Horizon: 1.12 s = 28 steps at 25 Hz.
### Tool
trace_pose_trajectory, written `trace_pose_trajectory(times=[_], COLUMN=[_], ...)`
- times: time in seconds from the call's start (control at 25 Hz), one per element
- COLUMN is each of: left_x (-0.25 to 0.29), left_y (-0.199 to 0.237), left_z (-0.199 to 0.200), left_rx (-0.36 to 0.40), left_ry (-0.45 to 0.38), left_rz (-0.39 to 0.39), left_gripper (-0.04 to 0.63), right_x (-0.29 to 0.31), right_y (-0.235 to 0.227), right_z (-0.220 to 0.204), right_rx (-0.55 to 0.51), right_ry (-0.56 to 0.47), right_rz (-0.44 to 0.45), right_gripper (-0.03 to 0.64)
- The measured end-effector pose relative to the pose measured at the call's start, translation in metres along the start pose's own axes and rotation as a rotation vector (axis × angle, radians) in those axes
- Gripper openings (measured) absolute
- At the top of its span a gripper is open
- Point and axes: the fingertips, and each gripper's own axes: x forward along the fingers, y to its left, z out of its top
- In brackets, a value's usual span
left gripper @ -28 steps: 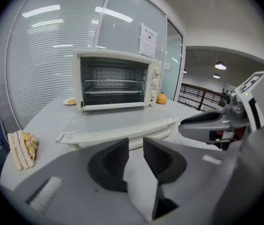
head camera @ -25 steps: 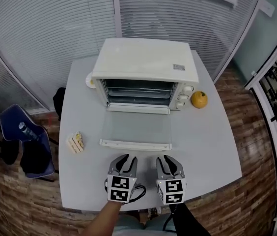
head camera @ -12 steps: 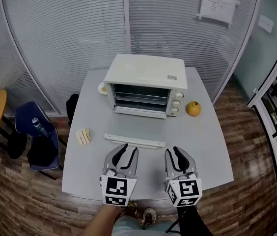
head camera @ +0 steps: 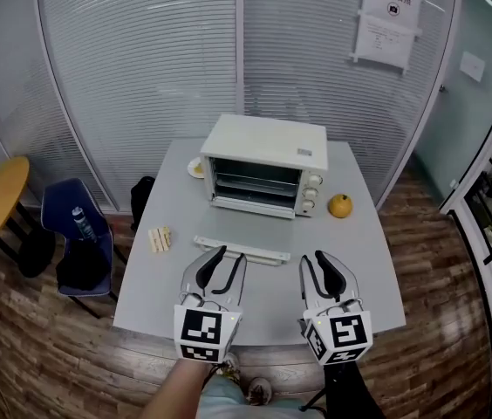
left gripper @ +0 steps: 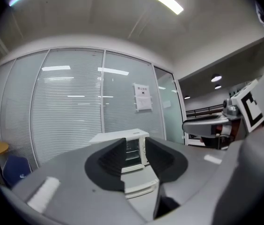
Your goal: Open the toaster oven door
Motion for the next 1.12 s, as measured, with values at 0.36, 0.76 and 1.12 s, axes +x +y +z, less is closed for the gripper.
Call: trace_pose_trajectory(times=[0.36, 0.76, 1.12], left_x=[-0.021, -0.025, -0.021], left_y=[-0.002, 0.003, -0.004], left_z=[0.015, 0.014, 0.024], left_rx=[0.035, 0.020, 0.033], left_ry=[-0.024, -0.025, -0.055], left_rz=[0.017, 0.021, 0.014], left_gripper=[0.055, 0.055, 0.055], right_x=[-0.011, -0.012, -0.012], right_y=[0.012, 0.019, 0.014], right_z=[0.013, 0.015, 0.026], right_rx=[0.002, -0.015, -0.021], right_ry=[0.003, 0.007, -0.016], right_rz=[0.041, 0.053, 0.052], right_gripper=[0.000, 0.000, 0.000])
